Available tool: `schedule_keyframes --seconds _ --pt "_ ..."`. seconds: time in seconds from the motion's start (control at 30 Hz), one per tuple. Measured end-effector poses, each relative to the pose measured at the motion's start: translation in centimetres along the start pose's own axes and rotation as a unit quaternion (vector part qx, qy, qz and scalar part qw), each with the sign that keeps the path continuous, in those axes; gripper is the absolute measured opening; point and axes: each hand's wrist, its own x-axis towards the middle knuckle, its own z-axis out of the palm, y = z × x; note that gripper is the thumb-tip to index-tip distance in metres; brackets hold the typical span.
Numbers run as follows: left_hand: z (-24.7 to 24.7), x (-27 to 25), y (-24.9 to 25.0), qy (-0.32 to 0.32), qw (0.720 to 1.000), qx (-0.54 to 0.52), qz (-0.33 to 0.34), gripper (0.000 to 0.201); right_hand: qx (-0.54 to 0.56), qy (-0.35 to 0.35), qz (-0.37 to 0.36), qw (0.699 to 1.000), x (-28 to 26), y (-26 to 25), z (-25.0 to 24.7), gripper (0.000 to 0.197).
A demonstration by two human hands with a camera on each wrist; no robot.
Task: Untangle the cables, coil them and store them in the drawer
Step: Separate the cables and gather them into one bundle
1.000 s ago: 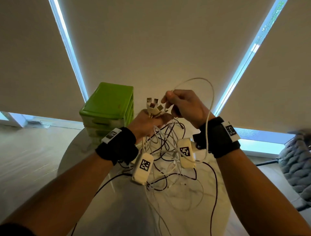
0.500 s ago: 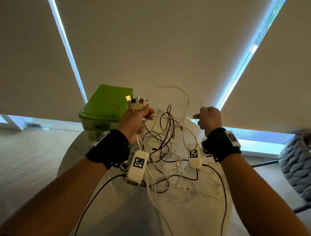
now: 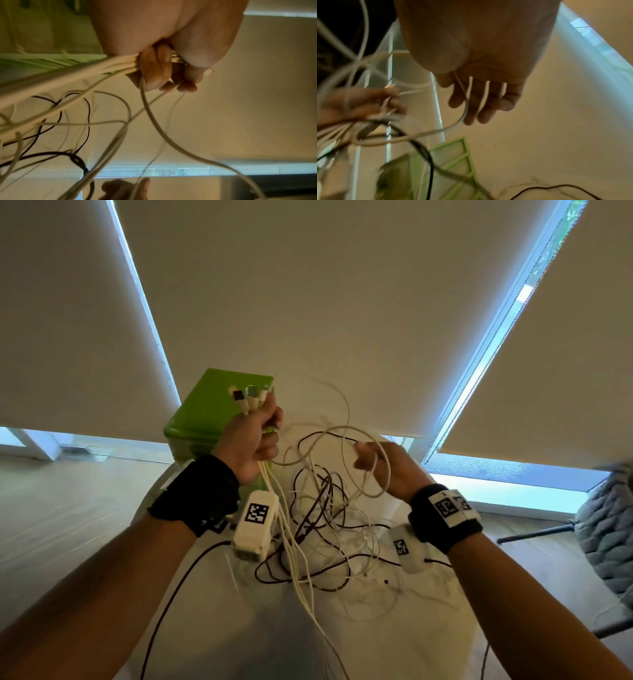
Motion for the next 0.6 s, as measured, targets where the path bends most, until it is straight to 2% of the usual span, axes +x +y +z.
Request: schedule_keyframes --seconds 0.07,0.1,0.13,0.17,0.23,0.33,0.37,0.4,0.43,0.47,0.5,0.53,0.57,0.6 --pt "-1.5 0.2 0.2 0.009 0.999 -0.048 -0.012 0.042 0.064 0.038 0.116 0.99 0.3 1.2 -1.3 0.051" --pt "-2.1 0.1 0.2 0.013 0.997 -0.07 -0.015 0.044 0.118 0.053 0.187 0.974 0.4 1.7 -2.1 0.051" --pt "-2.6 0.1 0.2 0.016 0.995 -0.093 -0.016 0.045 0.192 0.066 0.263 0.943 0.5 2.4 -2.8 0.048" --pt "-3.0 0.1 0.3 0.02 0.993 -0.117 -0.013 0.045 0.275 0.081 0.325 0.901 0.5 2.9 -3.5 0.043" --pt "-4.0 0.0 0.3 0.046 0.987 -0.156 0.001 0.045 0.449 0.131 0.383 0.796 0.2 4.1 -4.6 0.031" --pt "-6.4 0.3 0.4 0.098 0.979 -0.177 0.029 0.045 0.633 0.216 0.367 0.647 0.1 6.8 -6.3 0.026" --pt "-7.3 0.3 0.5 0.113 0.976 -0.182 0.033 0.047 0.647 0.247 0.374 0.617 -0.4 7.6 -7.0 0.029" --pt "-8.2 0.4 0.7 0.128 0.974 -0.183 0.036 0.049 0.609 0.263 0.39 0.638 -0.9 8.8 -7.7 0.03" --pt "-8.9 0.4 0.8 0.139 0.973 -0.179 0.037 0.05 0.549 0.263 0.403 0.683 -1.6 9.6 -8.5 0.029" --pt "-9.1 0.4 0.9 0.146 0.974 -0.171 0.036 0.049 0.463 0.238 0.415 0.746 -2.2 10.3 -8.8 0.026" --pt "-9.0 0.3 1.0 0.147 0.975 -0.161 0.034 0.049 0.396 0.196 0.418 0.794 -2.8 10.7 -8.7 0.021" --pt "-8.6 0.2 1.0 0.142 0.977 -0.154 0.032 0.049 0.344 0.148 0.416 0.829 -3.1 10.9 -8.2 0.011" --pt "-7.9 0.2 1.1 0.132 0.979 -0.15 0.03 0.049 0.279 0.098 0.41 0.863 -3.2 10.7 -7.5 0.01" --pt "-7.1 0.3 1.3 0.118 0.982 -0.144 0.027 0.05 0.17 0.04 0.399 0.9 -3.2 10.6 -6.9 0.026"
